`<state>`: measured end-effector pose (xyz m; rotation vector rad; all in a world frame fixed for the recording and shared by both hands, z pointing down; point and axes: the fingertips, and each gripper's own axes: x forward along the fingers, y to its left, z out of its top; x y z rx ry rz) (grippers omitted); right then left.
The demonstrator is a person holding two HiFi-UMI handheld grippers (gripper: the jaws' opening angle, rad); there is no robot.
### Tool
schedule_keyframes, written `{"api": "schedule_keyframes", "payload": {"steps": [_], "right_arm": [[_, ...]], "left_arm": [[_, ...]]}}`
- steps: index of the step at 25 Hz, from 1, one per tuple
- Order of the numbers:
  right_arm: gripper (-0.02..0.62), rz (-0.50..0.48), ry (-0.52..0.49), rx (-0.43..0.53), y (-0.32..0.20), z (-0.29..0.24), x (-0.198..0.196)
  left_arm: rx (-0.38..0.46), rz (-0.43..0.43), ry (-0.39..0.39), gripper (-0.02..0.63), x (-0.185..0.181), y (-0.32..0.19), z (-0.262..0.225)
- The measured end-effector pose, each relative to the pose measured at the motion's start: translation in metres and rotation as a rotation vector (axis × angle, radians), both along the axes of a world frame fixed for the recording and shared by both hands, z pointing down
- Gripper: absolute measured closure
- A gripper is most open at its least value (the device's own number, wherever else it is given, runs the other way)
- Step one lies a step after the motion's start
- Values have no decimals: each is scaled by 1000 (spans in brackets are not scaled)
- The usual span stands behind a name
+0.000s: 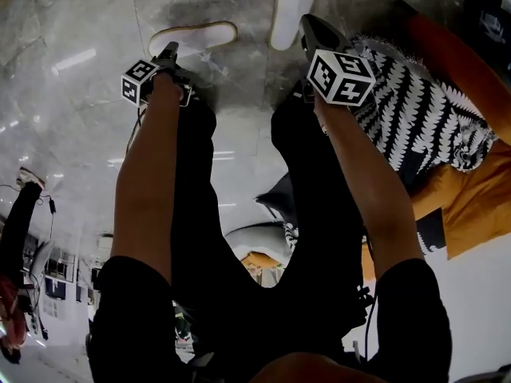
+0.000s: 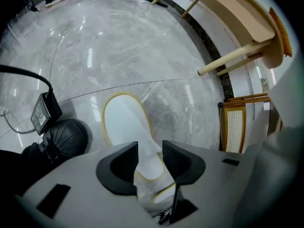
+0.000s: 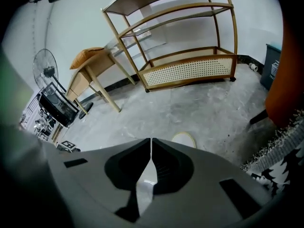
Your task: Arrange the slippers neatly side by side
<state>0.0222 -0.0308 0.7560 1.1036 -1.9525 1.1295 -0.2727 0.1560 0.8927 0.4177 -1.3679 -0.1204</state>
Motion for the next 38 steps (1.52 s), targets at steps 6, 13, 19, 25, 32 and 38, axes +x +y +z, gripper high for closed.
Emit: {"api": "schedule_keyframes", "payload": {"steps": [6,13,19,25,32,38], "right_arm": [[557,-21,18,-9,6,11,8],[557,-32,10,13,-3,15,9],[557,-39,14,13,0,12,12],[557,-14,15,12,7,-12,17],[557,18,-2,45,6,-54,37],[557,-23,0,66,15,-68,61]], "left_arm": [[-7,-50,15,431,5,-6,15],[-60,-23,7,517,7,-9,27],[-64,11,3,581,12,-7,16],[79,264,8,584,34,-41,-35],[208,693,8,584,105,-93,-82],[209,991,-13,584,151,-125,-70]]}}
